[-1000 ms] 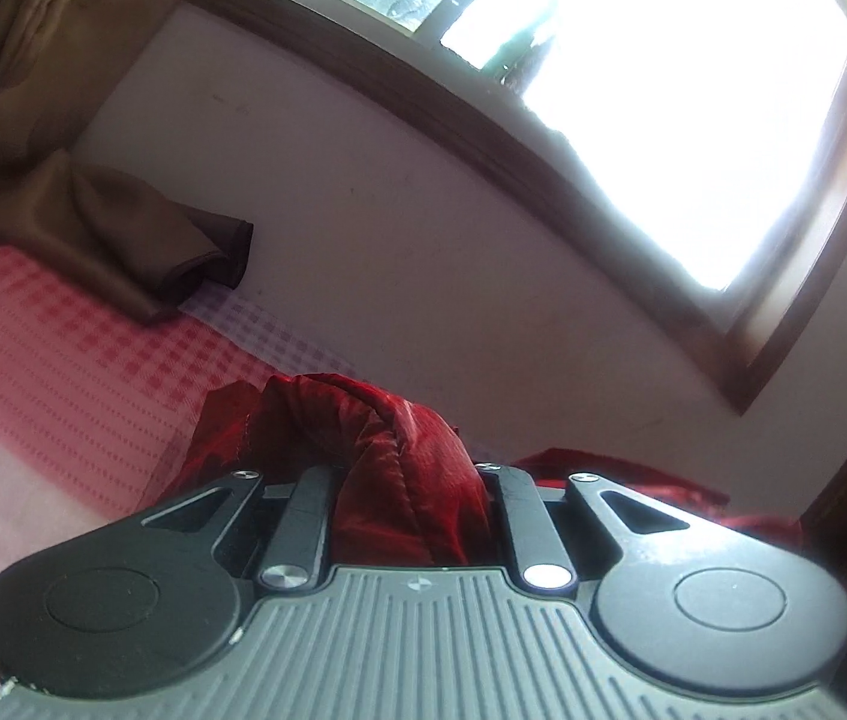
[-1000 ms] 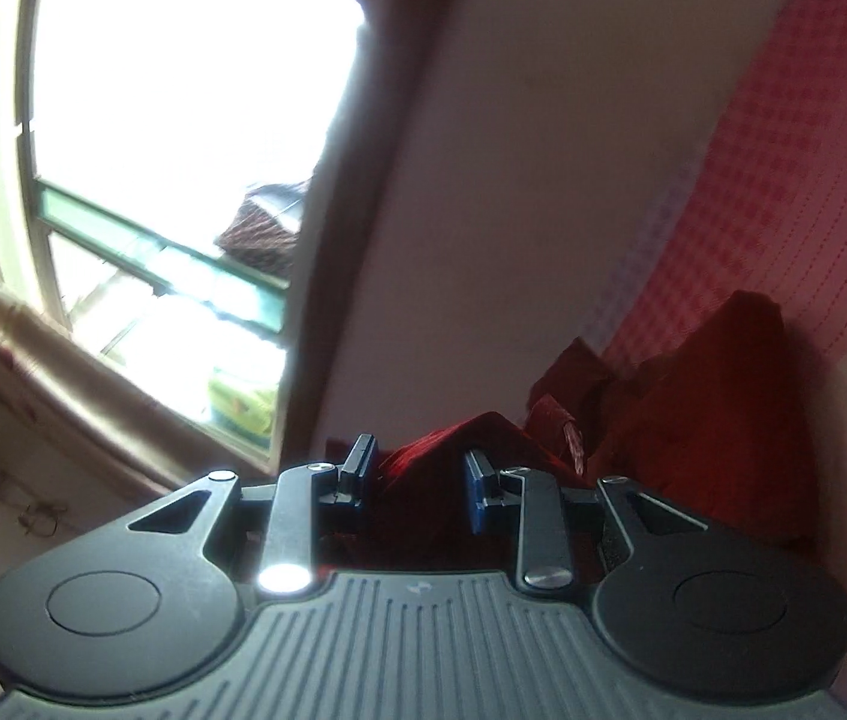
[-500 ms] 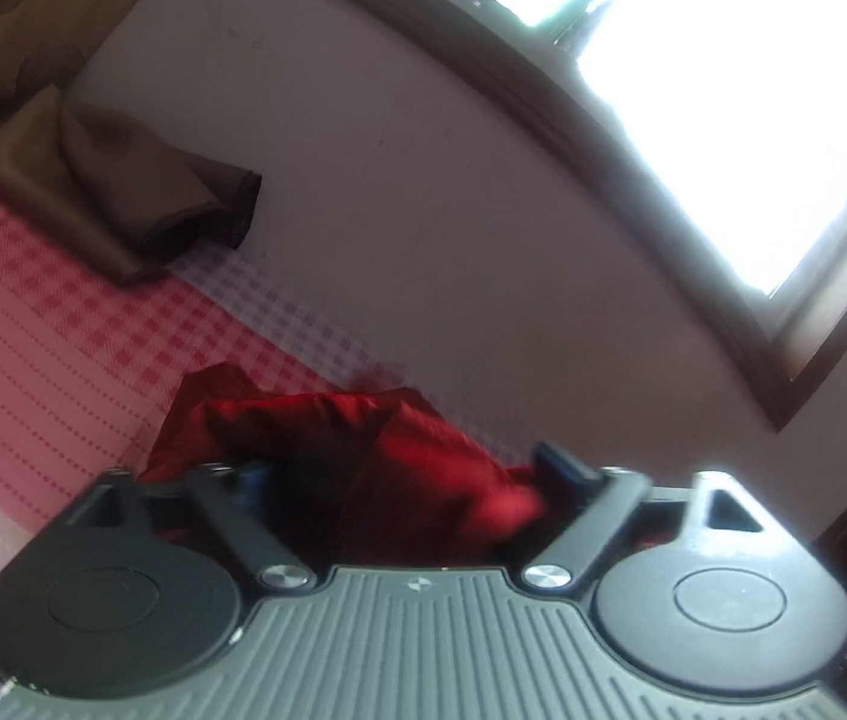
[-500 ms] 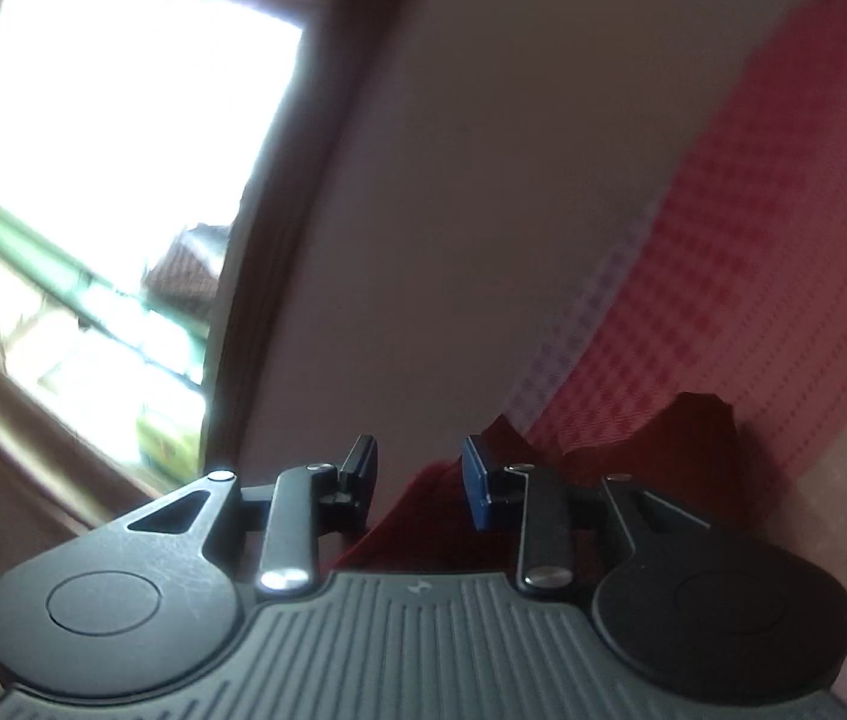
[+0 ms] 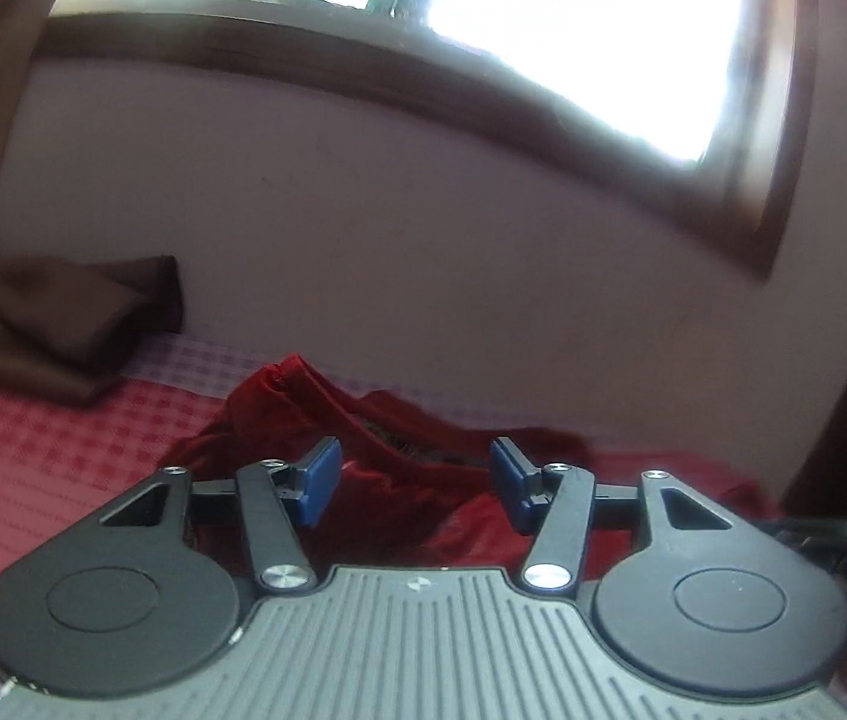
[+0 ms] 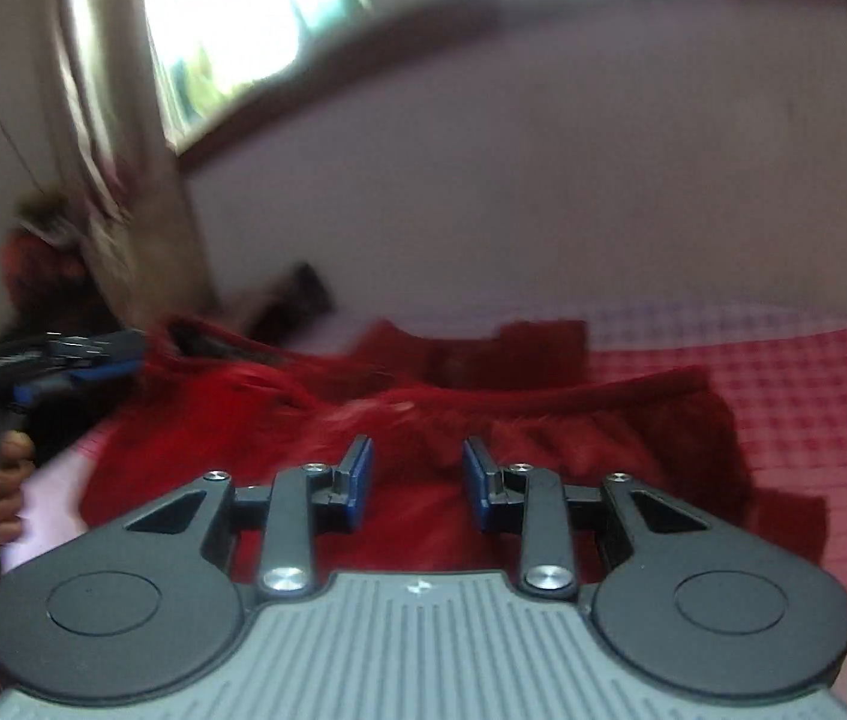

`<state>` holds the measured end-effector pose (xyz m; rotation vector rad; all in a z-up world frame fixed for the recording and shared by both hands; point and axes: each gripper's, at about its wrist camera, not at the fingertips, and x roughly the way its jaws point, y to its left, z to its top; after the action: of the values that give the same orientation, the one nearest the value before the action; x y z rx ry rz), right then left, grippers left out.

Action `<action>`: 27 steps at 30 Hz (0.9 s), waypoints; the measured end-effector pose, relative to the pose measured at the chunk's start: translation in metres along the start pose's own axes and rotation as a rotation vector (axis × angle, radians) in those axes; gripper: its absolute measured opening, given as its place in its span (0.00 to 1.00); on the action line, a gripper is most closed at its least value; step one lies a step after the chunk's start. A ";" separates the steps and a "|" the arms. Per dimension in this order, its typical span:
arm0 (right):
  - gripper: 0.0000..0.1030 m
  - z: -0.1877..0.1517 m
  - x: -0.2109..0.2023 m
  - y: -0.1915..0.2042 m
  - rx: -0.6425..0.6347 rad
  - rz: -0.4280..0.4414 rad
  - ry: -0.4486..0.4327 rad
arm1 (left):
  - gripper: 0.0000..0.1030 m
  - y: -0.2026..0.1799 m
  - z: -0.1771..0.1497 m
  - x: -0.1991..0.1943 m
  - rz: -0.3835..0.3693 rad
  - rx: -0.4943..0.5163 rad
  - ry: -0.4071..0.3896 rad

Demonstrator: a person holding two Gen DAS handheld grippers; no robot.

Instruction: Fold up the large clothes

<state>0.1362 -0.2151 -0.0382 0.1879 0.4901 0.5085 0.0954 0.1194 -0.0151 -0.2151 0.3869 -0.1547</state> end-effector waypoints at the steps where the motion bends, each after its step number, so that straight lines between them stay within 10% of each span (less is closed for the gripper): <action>1: 0.30 0.001 0.007 -0.007 0.010 -0.005 0.021 | 0.53 0.003 -0.002 0.008 0.014 0.011 0.012; 11: 0.30 -0.006 0.030 -0.045 0.108 -0.021 0.072 | 0.42 0.069 -0.014 0.075 0.192 -0.120 0.154; 17: 0.30 -0.018 0.009 -0.093 0.430 0.093 -0.043 | 0.42 0.078 -0.032 0.077 0.203 -0.094 0.158; 27: 0.25 -0.039 0.020 -0.118 0.470 -0.030 0.037 | 0.42 0.088 -0.051 0.079 0.188 -0.128 0.145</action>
<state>0.1816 -0.3044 -0.1141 0.6208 0.6432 0.3611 0.1571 0.1806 -0.1097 -0.2935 0.5594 0.0406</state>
